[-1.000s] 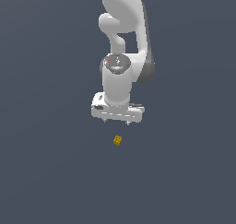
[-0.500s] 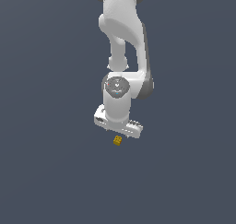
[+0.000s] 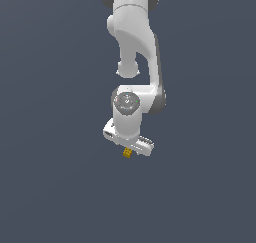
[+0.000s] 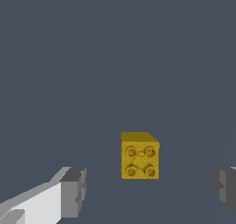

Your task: Pick up the object and move it to a goal position.

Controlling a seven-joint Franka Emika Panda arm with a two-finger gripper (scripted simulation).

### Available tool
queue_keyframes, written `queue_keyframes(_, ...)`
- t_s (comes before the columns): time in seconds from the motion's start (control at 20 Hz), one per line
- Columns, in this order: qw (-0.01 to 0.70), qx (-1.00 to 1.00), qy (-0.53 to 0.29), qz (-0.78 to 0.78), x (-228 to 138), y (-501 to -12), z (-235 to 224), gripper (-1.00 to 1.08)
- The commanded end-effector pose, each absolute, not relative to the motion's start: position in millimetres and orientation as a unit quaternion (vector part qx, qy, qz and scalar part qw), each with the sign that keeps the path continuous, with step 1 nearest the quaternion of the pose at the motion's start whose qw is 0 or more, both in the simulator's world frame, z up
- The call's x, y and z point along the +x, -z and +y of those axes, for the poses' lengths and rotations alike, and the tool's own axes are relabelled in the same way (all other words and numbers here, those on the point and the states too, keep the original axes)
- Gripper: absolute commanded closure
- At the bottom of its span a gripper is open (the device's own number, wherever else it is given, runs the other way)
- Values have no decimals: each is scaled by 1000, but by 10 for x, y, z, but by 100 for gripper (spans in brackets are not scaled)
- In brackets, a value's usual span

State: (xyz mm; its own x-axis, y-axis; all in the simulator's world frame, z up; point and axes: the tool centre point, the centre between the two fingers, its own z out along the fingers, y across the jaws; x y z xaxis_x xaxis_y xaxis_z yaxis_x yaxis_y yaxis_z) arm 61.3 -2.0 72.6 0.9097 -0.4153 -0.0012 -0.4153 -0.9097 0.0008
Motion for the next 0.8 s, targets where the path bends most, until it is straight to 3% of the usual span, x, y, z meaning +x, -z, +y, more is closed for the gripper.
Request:
queue_keyframes(0.0, 0, 977, 0, -213, 614, -725, -20, -92)
queue_keyframes(0.75, 0, 977, 0, -215, 615, -219, -19, -92)
